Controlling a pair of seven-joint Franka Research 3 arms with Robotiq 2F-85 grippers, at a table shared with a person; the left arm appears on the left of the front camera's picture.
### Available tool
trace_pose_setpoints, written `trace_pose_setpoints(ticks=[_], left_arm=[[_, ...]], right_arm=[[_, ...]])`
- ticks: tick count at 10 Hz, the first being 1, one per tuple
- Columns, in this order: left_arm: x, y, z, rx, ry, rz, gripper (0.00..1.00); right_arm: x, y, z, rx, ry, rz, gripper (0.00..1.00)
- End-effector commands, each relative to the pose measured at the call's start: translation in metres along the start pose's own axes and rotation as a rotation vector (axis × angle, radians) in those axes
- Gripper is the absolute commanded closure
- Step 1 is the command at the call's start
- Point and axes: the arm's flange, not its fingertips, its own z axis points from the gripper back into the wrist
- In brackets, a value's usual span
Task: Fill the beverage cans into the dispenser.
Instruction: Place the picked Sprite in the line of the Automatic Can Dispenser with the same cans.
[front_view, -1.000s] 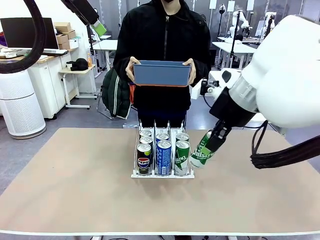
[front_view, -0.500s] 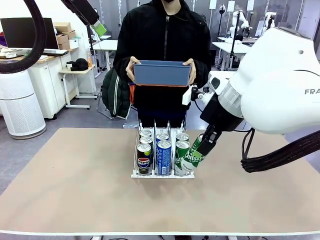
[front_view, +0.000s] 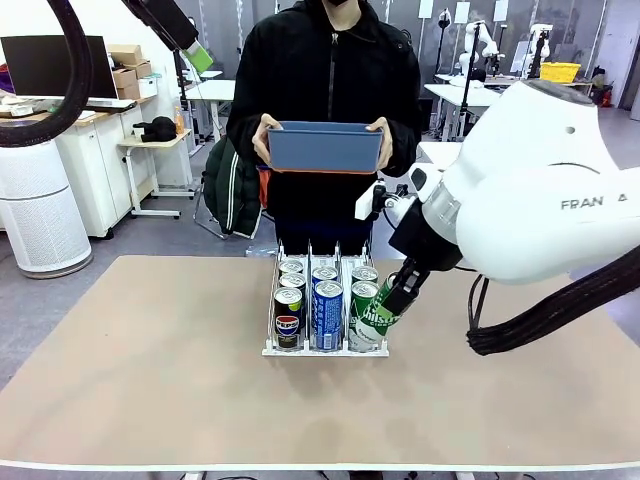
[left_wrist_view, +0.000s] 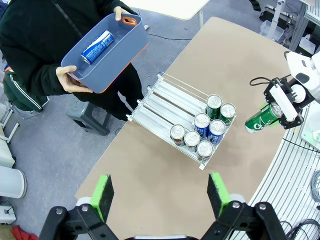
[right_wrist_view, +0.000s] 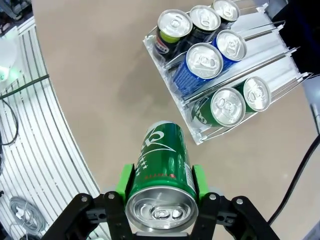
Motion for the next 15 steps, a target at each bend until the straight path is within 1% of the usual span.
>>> trace_pose_setpoints(ticks=[1,2,5,8,12,15], left_arm=[[-0.001,0.000,-0.001,-0.012,-0.004,0.000,0.00],[-0.001,0.000,-0.001,-0.012,-0.004,0.000,0.00],[-0.001,0.000,-0.001,-0.012,-0.004,0.000,0.00],[-0.001,0.000,-0.001,-0.012,-0.004,0.000,0.00],[-0.001,0.000,-0.001,-0.012,-0.004,0.000,0.00],[-0.001,0.000,-0.001,-0.012,-0.004,0.000,0.00]], right_arm=[[0.000,0.004,-0.014,-0.087,-0.013,-0.053,0.42],[0.002,0.004,-0.024,-0.115,0.004,-0.067,0.42],[0.002,0.000,-0.037,-0.102,0.030,-0.060,0.42],[0.005,-0.009,-0.046,-0.103,0.002,-0.032,0.42],[0.014,-0.033,-0.056,-0.160,-0.015,-0.021,0.42],[0.024,-0.047,-0.065,-0.145,-0.021,0.003,0.42]])
